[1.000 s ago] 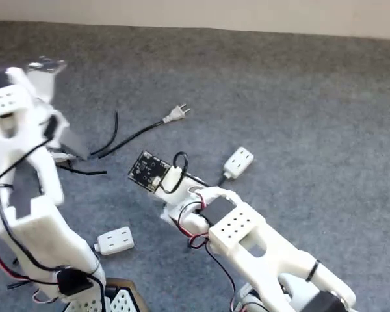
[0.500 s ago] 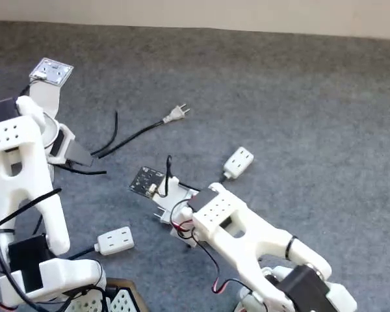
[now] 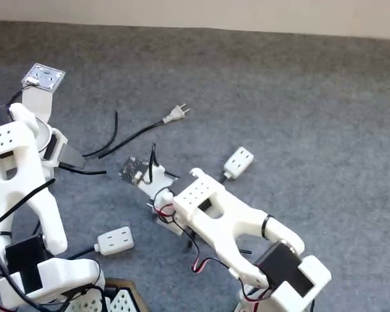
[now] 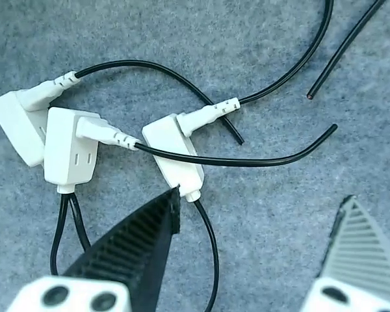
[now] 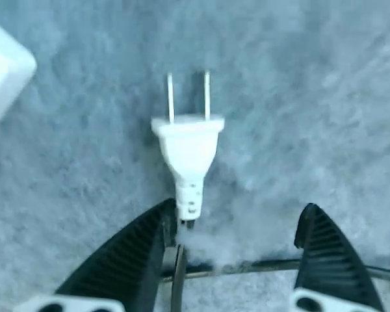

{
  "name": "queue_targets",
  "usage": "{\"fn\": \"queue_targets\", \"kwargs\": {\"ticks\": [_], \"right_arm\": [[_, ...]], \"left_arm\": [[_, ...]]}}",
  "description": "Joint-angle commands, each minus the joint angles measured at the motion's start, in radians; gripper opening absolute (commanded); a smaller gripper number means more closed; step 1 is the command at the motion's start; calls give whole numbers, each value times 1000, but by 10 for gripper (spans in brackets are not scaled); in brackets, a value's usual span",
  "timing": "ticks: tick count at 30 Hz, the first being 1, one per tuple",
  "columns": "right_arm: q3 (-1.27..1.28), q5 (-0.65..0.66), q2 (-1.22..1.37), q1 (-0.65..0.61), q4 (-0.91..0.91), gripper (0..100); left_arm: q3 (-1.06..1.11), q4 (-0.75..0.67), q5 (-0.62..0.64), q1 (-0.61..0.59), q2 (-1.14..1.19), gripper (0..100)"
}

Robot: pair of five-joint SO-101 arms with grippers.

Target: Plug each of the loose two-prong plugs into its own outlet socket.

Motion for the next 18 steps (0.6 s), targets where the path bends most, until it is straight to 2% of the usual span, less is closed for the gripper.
{"fn": "queue_targets", "kwargs": {"ticks": [1, 8, 18], "right_arm": [[-97, -25, -94, -10, 30, 277], [-94, -25, -38, -62, 27, 277], [-105, -25, 87, -65, 27, 277]], "left_arm": [[-4, -12, -9, -13, -39, 366], [-4, -12, -9, -13, -39, 366], [-2, -12, -9, -24, -39, 366]]}}
